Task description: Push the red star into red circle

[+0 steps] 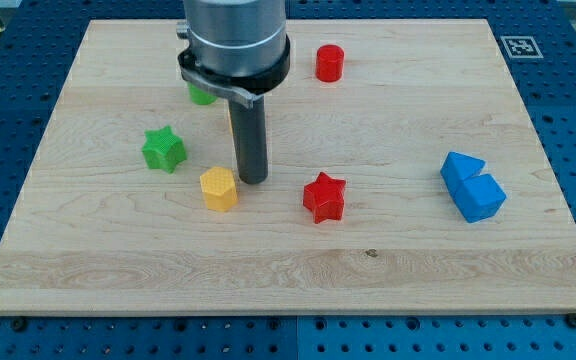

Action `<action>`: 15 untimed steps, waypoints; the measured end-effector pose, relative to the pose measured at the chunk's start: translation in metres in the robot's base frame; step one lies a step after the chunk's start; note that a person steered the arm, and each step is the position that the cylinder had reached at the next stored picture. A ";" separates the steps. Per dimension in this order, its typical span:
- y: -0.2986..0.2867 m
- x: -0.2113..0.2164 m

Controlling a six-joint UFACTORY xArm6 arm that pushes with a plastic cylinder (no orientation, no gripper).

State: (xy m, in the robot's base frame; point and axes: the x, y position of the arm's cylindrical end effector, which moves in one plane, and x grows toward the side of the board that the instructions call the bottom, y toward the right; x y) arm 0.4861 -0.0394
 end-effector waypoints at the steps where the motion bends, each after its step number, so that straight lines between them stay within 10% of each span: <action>1: 0.026 0.021; 4: 0.067 0.071; 15: 0.088 -0.032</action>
State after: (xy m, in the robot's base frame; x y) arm 0.4543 0.0488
